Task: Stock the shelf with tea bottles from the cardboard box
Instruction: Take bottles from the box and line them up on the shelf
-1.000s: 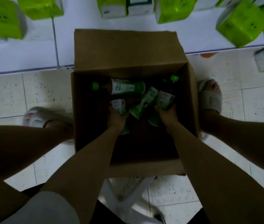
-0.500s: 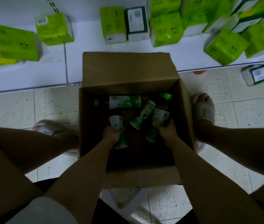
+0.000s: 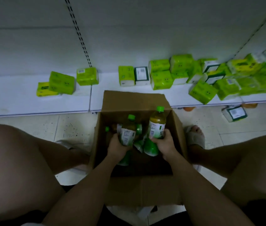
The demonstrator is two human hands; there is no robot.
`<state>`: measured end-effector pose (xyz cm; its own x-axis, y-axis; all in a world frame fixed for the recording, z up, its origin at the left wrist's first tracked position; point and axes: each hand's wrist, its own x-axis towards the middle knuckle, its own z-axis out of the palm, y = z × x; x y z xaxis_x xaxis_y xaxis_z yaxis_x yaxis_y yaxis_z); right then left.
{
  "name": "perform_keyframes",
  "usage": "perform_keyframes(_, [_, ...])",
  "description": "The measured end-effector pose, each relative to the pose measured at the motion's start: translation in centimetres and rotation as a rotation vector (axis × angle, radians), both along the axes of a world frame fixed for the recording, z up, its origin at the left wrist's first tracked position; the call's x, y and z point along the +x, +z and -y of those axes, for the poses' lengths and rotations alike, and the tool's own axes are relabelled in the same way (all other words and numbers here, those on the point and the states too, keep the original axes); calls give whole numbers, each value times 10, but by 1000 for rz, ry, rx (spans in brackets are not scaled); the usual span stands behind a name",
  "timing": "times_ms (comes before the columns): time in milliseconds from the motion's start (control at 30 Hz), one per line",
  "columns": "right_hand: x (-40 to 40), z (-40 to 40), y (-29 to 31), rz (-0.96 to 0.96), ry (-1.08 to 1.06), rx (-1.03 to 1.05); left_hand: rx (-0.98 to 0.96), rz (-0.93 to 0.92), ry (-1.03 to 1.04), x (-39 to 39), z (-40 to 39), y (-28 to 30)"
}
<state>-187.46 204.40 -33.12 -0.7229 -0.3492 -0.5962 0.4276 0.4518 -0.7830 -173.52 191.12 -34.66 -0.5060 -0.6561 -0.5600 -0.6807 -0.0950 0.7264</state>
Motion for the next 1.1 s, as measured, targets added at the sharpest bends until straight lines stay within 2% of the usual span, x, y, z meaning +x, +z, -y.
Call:
perform_keyframes(367, [0, 21, 139, -262, 81, -383, -366, -407, -66, -19, 32, 154])
perform_keyframes(567, [-15, 23, 224, -440, 183, -426, -577, -551, -71, -24, 66, 259])
perform_keyframes(867, [-45, 43, 357, -691, 300, -564, -824, -902, 9, -45, 100, 424])
perform_keyframes(1100, [-55, 75, 426, -782, 286, -624, -906, -944, -1, -61, 117, 493])
